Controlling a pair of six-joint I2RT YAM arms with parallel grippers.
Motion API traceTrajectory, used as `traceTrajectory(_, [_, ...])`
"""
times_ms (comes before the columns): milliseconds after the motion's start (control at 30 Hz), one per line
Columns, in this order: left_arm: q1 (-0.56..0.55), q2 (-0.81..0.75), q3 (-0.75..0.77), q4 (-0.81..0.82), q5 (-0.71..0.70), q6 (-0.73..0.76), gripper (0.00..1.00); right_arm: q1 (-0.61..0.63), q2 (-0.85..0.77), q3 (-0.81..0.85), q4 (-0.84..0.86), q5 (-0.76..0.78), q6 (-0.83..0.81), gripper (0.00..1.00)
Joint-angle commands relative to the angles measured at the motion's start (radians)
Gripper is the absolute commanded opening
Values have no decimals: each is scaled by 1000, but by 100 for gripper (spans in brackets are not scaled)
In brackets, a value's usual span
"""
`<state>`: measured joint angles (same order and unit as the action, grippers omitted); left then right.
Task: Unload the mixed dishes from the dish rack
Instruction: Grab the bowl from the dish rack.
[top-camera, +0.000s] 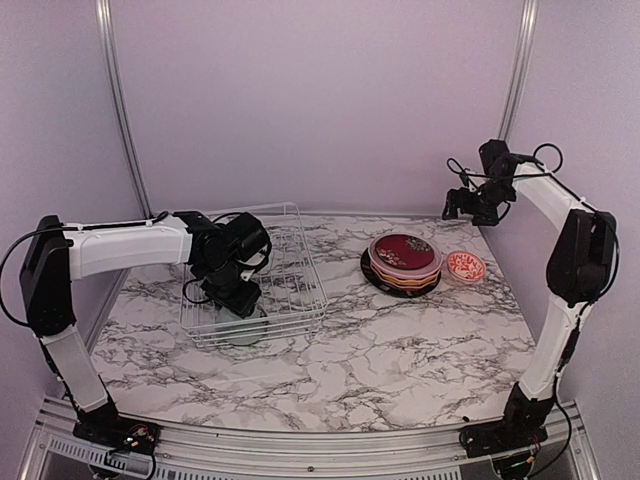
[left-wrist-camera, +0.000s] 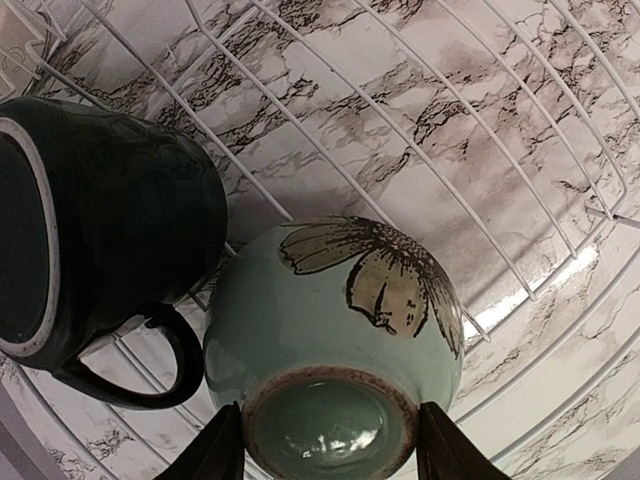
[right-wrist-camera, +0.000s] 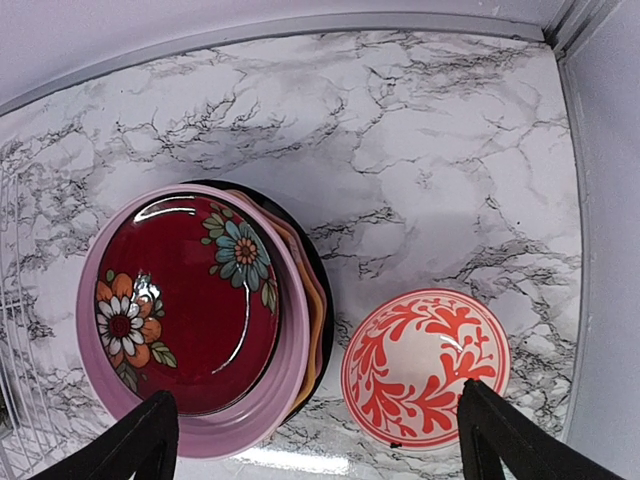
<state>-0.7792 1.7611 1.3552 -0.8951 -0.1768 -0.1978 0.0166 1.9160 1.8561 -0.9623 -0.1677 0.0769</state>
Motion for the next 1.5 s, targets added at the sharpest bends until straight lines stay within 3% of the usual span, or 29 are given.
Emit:
traceTrajectory(0, [-2,-19,45,-34,-7,4,44,-4,-29,42,-11,-18,-1,94])
traceTrajectory(400, [-2,-46,127,-47,9,-14,42,62,-22,72,-2,-63,19,94])
traceTrajectory(800, [10,-38,205,-12,24,-41,40,177,-49,30,136,-361,155,95])
traceTrajectory(1033, [64,-49,257,26,69,-70,39,275,-43,-30,314,-555,318,96])
traceTrajectory(1200, [85,-57,267,54,91,-95,39,350,-16,-105,557,-722,490,97])
traceTrajectory(1467, [116,-67,303,83,105,-117,38,432,47,-135,789,-807,673,97])
